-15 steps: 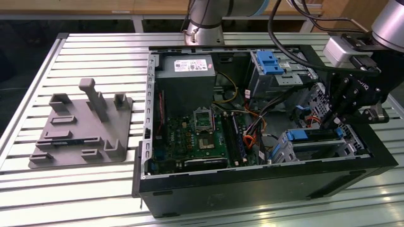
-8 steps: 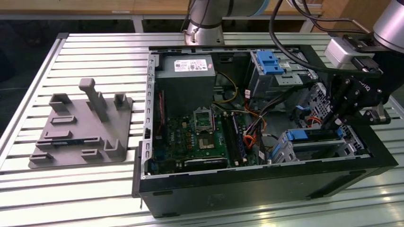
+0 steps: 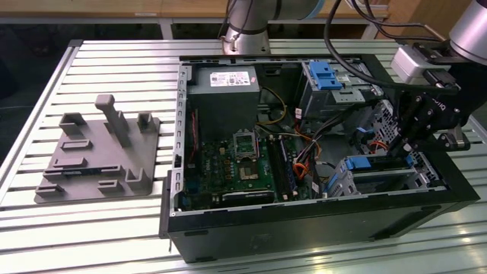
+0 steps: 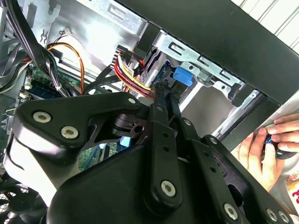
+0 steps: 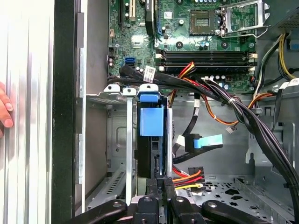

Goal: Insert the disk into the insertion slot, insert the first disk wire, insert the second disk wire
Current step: 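Insert the first disk wire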

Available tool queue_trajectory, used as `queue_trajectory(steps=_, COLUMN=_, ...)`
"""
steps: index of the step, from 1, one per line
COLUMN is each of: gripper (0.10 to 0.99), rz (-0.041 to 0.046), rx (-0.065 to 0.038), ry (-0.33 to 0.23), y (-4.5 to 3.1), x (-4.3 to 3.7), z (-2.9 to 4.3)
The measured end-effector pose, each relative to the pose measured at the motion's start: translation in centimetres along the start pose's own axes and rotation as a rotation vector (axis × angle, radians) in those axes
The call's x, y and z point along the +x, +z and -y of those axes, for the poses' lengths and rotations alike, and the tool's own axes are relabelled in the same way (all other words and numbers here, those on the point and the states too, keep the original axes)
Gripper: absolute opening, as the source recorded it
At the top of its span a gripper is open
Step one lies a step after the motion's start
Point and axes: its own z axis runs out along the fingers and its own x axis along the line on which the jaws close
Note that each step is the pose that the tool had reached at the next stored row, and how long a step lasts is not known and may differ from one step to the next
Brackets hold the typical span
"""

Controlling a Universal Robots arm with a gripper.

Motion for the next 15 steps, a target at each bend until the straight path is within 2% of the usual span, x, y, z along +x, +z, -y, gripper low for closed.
queue_trajectory(steps=15, gripper=0.169, rz=0.0005, rx=-0.001, ry=0.015, y=0.18, x=0.02, z=0.01)
